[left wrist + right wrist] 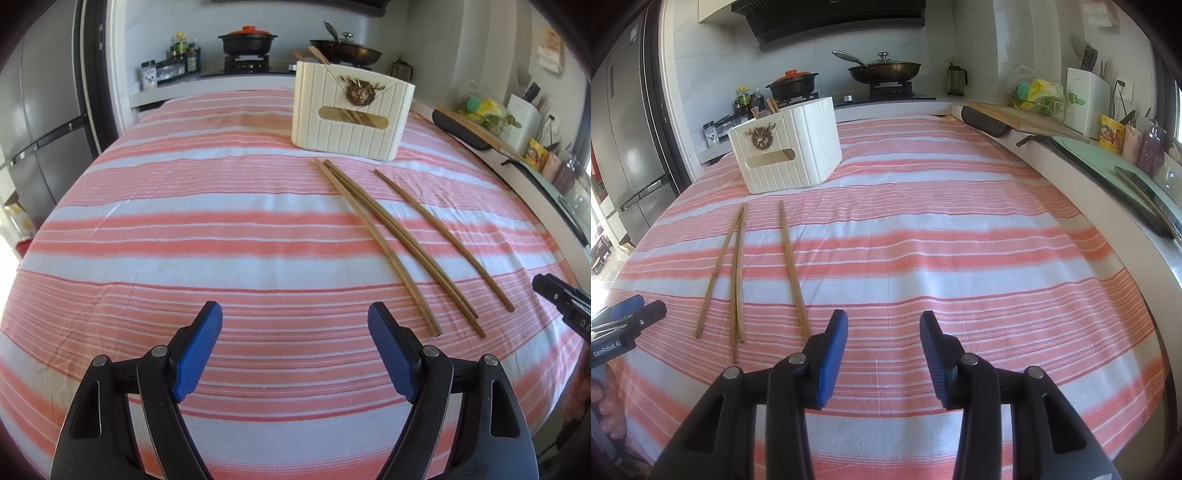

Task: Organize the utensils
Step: 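Withdraw both tools back over the remaining chopsticks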

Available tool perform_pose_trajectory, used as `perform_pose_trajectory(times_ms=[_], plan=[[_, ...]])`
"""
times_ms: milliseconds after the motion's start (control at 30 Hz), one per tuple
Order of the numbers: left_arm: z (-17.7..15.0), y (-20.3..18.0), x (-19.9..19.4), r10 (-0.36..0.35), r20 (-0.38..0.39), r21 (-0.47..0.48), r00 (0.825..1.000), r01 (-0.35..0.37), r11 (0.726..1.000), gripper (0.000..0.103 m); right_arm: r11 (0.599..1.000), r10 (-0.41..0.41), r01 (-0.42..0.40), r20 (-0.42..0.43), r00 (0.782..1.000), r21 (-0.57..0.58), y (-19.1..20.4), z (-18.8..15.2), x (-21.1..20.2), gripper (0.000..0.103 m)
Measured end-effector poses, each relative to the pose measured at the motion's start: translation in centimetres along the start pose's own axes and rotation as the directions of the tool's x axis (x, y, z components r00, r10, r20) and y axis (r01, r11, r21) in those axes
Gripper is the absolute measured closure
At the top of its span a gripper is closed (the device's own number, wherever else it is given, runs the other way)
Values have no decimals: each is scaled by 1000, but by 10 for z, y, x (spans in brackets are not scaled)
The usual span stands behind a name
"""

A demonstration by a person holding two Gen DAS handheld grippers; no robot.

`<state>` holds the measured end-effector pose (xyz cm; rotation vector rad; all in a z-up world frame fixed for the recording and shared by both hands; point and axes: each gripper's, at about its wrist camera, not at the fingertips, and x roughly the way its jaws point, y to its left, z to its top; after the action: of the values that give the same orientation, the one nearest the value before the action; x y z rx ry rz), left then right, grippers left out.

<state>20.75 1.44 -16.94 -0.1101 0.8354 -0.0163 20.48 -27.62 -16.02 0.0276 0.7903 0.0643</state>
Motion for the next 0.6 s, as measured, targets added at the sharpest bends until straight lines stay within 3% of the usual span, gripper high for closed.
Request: perform_pose_trajectory(times_ms=[167, 433, 600], plan=[[0, 11, 5, -18, -25, -59, 1000, 16, 998, 21, 1000, -17, 17, -1, 1000, -13, 0, -3, 3, 62], [0, 5, 5, -5, -75, -46, 997, 2, 999, 21, 999, -33, 32, -10, 999, -25, 1, -6, 9, 62], [6, 1, -4, -41, -89, -51, 995, 37, 998, 21, 999, -38, 38, -13, 999, -34, 2, -7, 11, 62]])
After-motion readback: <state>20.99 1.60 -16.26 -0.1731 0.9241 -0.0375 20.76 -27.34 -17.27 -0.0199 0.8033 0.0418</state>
